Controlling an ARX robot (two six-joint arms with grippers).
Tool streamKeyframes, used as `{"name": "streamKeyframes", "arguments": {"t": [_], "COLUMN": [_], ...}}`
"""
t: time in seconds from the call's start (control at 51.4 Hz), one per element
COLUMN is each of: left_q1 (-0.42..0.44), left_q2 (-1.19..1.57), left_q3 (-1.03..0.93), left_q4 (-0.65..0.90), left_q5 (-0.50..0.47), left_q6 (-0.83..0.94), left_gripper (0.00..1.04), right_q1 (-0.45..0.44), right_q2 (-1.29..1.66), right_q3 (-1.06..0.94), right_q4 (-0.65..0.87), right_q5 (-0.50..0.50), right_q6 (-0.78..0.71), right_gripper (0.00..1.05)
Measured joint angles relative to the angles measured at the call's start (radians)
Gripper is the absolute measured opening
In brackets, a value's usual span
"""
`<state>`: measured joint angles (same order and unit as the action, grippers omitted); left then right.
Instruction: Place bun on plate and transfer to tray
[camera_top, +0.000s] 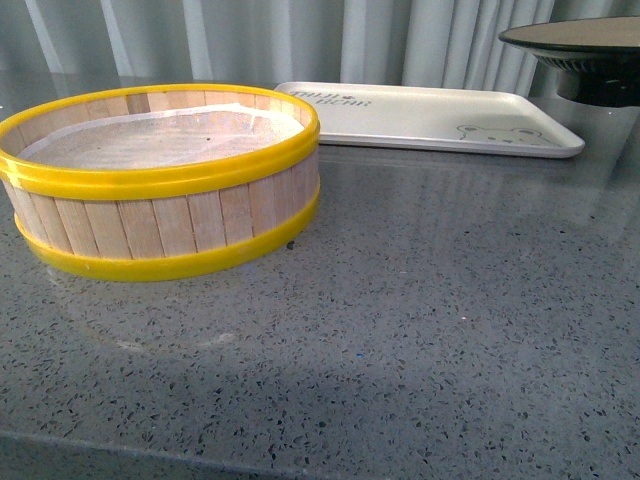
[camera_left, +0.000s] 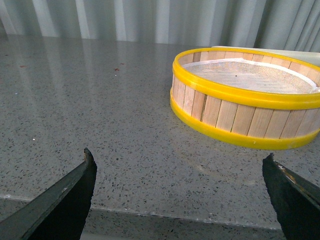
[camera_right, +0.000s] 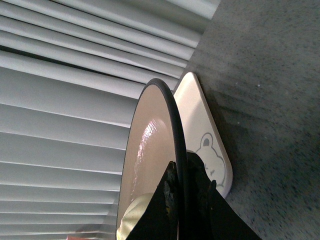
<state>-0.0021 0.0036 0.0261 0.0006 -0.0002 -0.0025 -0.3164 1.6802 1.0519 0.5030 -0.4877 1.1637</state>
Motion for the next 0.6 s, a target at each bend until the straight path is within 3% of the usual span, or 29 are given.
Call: {"name": "streamKeyframes", "arguments": {"t": [0.603], "left_q1": [0.000], "left_q2": [0.000], "left_q3": [0.000], "left_q4": [0.000], "left_q5": [0.000], "left_q6": [0.000], "left_gripper": [0.98], "right_q1": [0.113], "right_q2": [0.483], "right_q3": [0.628], "right_q4": [-0.205], "right_q5": [0.043], "right_q6": [0.020], "right_gripper": [0.02]}}
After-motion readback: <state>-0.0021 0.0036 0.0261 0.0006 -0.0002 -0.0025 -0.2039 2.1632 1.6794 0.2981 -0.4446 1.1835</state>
